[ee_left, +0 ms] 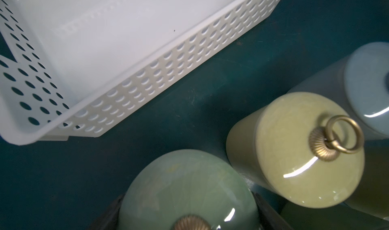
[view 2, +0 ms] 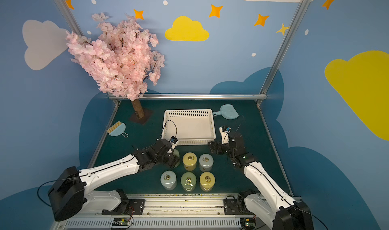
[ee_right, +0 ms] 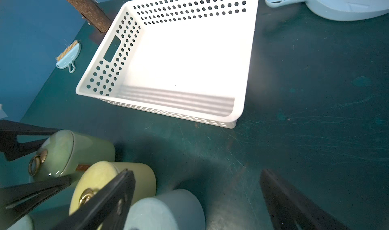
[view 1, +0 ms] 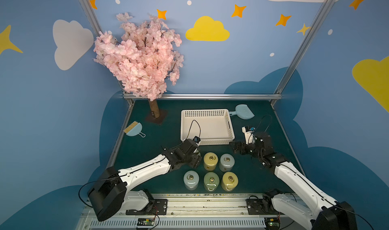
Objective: Take the tea canister out of the basket
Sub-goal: Place the tea canister at the center of the board, then reset both arms
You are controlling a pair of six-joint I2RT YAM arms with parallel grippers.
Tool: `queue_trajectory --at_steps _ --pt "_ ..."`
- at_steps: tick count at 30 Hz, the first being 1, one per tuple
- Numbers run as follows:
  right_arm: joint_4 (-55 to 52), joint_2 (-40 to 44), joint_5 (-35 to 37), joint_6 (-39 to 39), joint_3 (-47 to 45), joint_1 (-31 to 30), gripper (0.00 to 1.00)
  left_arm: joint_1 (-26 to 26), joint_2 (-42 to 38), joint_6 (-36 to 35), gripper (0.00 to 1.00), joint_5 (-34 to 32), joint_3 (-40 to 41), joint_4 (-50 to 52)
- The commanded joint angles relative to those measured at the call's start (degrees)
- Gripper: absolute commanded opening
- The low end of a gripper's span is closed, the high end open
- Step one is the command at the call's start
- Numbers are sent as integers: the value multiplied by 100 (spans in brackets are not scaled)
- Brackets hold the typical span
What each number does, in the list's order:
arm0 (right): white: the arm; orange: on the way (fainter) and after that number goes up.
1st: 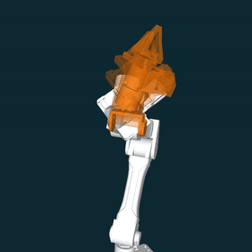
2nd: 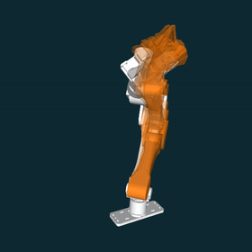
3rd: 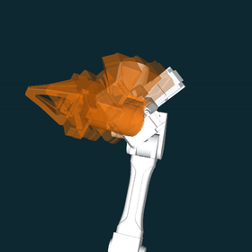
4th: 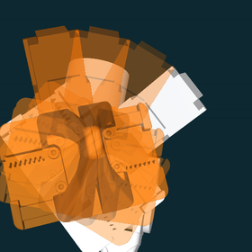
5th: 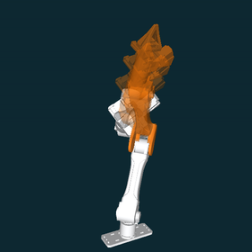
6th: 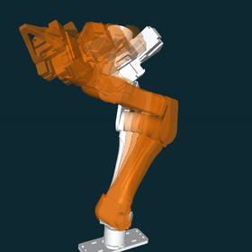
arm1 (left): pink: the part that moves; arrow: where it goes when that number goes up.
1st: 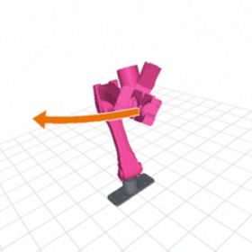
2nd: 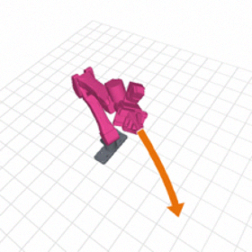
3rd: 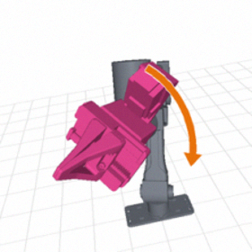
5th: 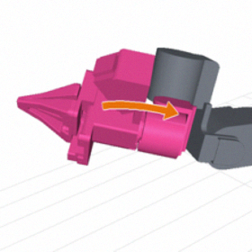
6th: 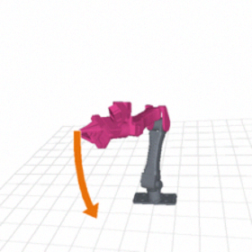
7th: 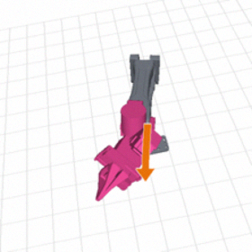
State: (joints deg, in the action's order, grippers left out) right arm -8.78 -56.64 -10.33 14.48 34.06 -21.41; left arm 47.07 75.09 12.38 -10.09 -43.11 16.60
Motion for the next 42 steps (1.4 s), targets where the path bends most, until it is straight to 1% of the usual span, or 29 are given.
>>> queue_trajectory --at_steps 1,5,7,10,12,14,16,20,24,27,30,35,38,40,42 --pt "92 57 57 -38 -11 14 98 44 4 85 49 -55 14 -382" --pt "82 82 78 -37 2 14 99 48 32 128 50 -55 86 -436" --pt "53 116 121 -26 -5 14 98 64 45 158 53 -56 109 -454" --pt "-5 192 245 2 4 13 98 79 66 199 61 -67 110 -473" --pt "-70 268 319 17 23 14 98 83 76 258 71 -76 102 -462" --pt "-137 348 353 27 30 10 98 90 77 309 77 -62 76 -417" --pt "-268 425 396 53 66 12 98 101 67 351 86 -41 57 -376" --pt "-701 589 534 123 216 14 99 110 -11 423 95 -20 40 -317" --pt "-918 747 645 90 258 13 98 118 -101 517 100 -19 5 -229" --pt "-1029 883 790 97 266 14 98 112 -213 591 100 -34 -112 -74" --pt "-1094 1017 960 50 257 14 98 117 -441 714 100 -202 -245 122" --pt "-1352 1135 1442 -19 325 18 99 101 -830 1158 100 -975 -446 558" --pt "-1348 1146 1740 -149 293 16 98 10 -1106 1198 100 -1408 -364 557" --pt "-1337 1120 2000 -209 277 25 99 -168 -1272 1193 100 -1590 -285 533" --pt "-1290 1062 2304 -221 267 29 99 -450 -1433 1171 100 -1649 -186 459"
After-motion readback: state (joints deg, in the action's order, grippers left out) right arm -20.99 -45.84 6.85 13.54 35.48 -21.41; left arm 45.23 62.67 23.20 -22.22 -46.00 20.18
